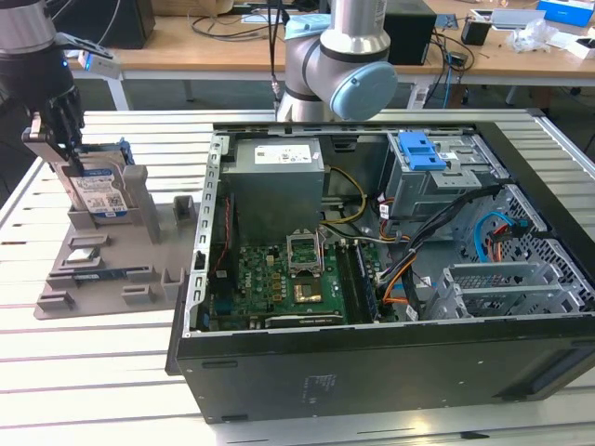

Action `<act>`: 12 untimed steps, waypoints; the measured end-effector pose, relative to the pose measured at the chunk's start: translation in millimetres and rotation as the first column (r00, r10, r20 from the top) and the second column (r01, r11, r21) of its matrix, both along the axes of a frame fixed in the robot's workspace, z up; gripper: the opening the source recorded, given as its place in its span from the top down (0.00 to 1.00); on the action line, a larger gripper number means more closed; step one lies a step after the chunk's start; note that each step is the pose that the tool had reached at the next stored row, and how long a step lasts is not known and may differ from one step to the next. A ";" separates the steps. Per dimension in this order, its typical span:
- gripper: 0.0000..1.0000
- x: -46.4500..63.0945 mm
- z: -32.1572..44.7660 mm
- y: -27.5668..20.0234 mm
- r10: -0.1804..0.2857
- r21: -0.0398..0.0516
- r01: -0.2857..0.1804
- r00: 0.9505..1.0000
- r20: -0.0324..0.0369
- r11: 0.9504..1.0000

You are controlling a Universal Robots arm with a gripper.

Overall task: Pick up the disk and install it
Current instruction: 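Pick up the disk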

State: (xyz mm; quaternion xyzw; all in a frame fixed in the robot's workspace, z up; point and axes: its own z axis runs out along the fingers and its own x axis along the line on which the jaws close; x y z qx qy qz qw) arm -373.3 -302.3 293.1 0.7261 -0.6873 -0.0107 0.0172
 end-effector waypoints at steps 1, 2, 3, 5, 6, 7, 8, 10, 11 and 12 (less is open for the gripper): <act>0.63 0.0 -0.1 0.0 0.000 0.000 0.000 1.000 0.000 1.000; 0.63 0.0 -0.1 0.0 0.000 0.000 0.000 1.000 0.000 1.000; 0.63 0.0 -0.2 0.0 0.000 0.000 0.000 1.000 0.000 1.000; 0.63 0.1 0.7 0.1 0.000 0.000 0.000 1.000 0.001 1.000; 0.63 0.0 4.7 0.0 0.000 0.000 0.000 1.000 0.000 1.000; 0.63 0.0 6.2 0.0 0.000 0.000 0.000 1.000 0.000 1.000; 0.63 0.0 7.9 0.0 0.000 0.000 0.000 1.000 0.000 1.000; 0.63 0.0 15.6 0.0 0.000 0.000 0.000 1.000 0.000 1.000; 0.63 0.0 18.4 0.0 0.000 0.000 0.000 1.000 0.000 1.000; 0.63 0.0 20.8 0.0 0.000 0.000 0.000 1.000 0.000 1.000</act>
